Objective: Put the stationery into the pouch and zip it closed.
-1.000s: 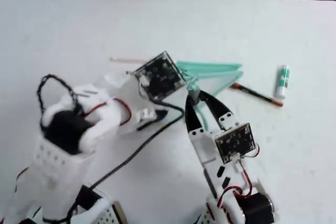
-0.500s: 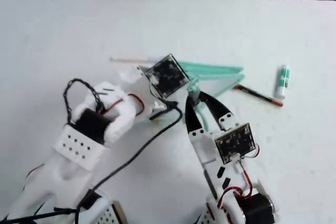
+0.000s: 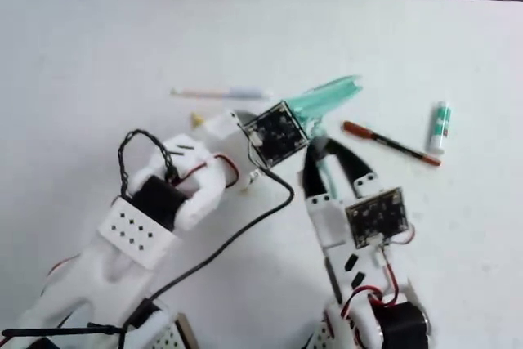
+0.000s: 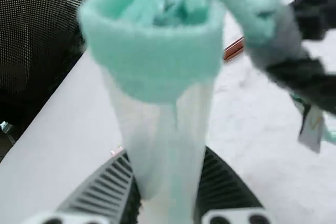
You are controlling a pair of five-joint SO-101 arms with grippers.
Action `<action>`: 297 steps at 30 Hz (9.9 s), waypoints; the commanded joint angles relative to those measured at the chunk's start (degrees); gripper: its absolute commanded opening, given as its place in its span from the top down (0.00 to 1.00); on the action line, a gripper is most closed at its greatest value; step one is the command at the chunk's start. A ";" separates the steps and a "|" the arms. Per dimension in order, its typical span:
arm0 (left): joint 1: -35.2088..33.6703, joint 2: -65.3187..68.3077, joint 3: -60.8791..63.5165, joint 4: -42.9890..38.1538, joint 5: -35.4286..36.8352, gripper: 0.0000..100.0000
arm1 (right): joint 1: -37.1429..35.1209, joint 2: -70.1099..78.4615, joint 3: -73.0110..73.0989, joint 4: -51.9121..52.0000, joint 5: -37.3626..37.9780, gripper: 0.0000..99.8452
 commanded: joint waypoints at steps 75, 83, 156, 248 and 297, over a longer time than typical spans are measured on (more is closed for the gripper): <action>6.55 -20.88 11.96 -7.38 6.33 0.98 | -12.62 -0.13 -24.62 21.85 5.19 0.76; 7.34 -20.97 12.66 -7.47 6.33 0.98 | -10.51 0.04 -13.19 12.26 5.10 0.76; 9.45 -21.23 13.36 -6.68 6.33 0.98 | -6.20 -0.22 -13.89 14.46 1.32 0.81; 8.31 -36.35 17.32 -6.59 14.51 0.98 | 19.30 -0.04 -0.26 -4.62 -8.44 0.98; -5.32 -36.62 -6.15 -1.49 15.03 0.98 | 8.57 0.04 -9.67 9.19 -3.34 0.74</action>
